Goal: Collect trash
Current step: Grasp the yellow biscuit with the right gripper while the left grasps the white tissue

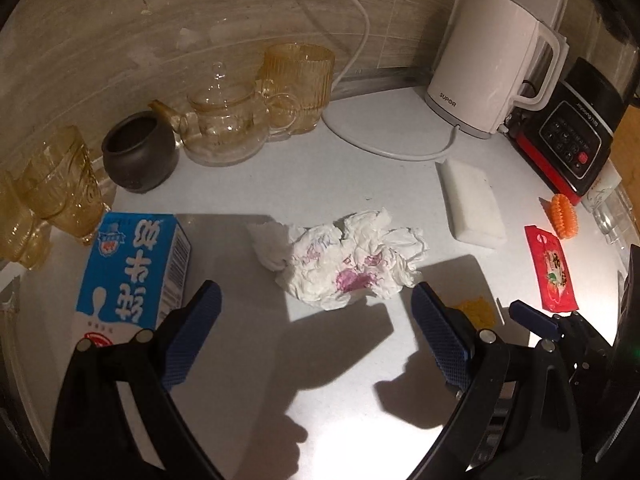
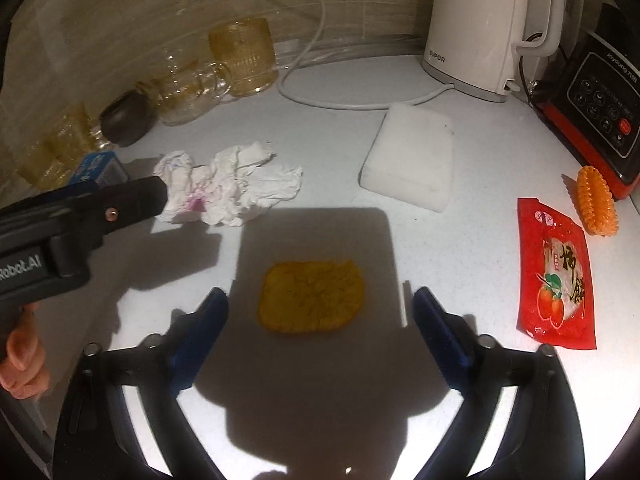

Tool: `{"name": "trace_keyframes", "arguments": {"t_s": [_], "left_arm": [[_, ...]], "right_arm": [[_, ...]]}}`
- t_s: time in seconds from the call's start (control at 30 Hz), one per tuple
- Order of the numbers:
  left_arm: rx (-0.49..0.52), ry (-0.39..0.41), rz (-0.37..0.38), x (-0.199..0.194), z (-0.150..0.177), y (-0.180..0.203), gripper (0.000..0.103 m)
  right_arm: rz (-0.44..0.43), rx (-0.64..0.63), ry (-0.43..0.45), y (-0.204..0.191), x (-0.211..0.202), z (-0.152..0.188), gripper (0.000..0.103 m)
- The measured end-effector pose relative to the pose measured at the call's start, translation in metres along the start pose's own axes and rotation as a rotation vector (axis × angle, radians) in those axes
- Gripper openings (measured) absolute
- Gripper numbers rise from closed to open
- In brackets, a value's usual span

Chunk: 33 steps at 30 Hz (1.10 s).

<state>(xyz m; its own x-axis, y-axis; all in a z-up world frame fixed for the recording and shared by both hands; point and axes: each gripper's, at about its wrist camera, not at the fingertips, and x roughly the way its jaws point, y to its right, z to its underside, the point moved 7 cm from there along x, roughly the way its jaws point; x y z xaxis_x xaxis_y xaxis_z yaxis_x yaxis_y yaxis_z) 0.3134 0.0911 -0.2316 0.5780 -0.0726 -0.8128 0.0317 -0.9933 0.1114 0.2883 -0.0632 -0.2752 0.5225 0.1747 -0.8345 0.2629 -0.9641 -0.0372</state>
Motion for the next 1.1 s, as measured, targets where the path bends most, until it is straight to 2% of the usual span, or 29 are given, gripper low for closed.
{"name": "trace_keyframes", "arguments": {"t_s": [0.07,0.1,0.17,0.23,0.3,0.37,0.53,0.83,0.87,0.9,0.93,1.03,1.1], "left_arm": [[0.009,-0.001,-0.008,0.002,0.000,0.001,0.091],[0.008,-0.002,-0.009,0.003,-0.001,0.001,0.091],[0.004,-0.006,-0.003,0.005,0.000,0.001,0.091],[-0.001,-0.014,0.005,0.008,0.000,0.003,0.091],[0.002,-0.023,0.010,0.012,0.001,0.006,0.091],[0.006,-0.033,0.021,0.015,0.002,0.011,0.091],[0.016,-0.061,0.049,0.030,0.001,0.029,0.091],[0.069,-0.069,-0.018,0.058,-0.011,0.047,0.091],[0.078,-0.066,-0.030,0.059,-0.012,0.047,0.083],[0.087,-0.066,-0.047,0.060,-0.013,0.047,0.072],[0.094,-0.066,-0.059,0.061,-0.013,0.046,0.068],[0.097,-0.056,-0.066,0.058,-0.015,0.044,0.045],[0.104,-0.058,-0.068,0.057,-0.016,0.044,0.027]], "right_arm": [[-0.001,0.009,-0.008,0.002,0.003,0.001,0.070],[0.003,0.009,0.000,0.004,0.002,0.001,0.068],[0.003,0.008,0.004,0.006,0.001,0.002,0.052],[-0.001,0.001,0.007,0.007,0.001,0.001,0.046],[-0.014,0.002,0.020,0.009,-0.001,0.000,0.035],[-0.032,0.004,0.039,0.010,-0.006,-0.002,0.016],[-0.018,0.023,0.038,0.018,-0.010,-0.005,0.013],[-0.023,0.111,0.065,0.047,-0.039,0.000,0.013],[-0.025,0.121,0.070,0.050,-0.044,0.002,0.012],[-0.025,0.127,0.072,0.051,-0.047,0.003,0.013],[-0.025,0.133,0.075,0.053,-0.051,0.005,0.013],[-0.026,0.145,0.082,0.058,-0.060,0.011,0.013],[-0.027,0.150,0.084,0.061,-0.066,0.014,0.013]]}}
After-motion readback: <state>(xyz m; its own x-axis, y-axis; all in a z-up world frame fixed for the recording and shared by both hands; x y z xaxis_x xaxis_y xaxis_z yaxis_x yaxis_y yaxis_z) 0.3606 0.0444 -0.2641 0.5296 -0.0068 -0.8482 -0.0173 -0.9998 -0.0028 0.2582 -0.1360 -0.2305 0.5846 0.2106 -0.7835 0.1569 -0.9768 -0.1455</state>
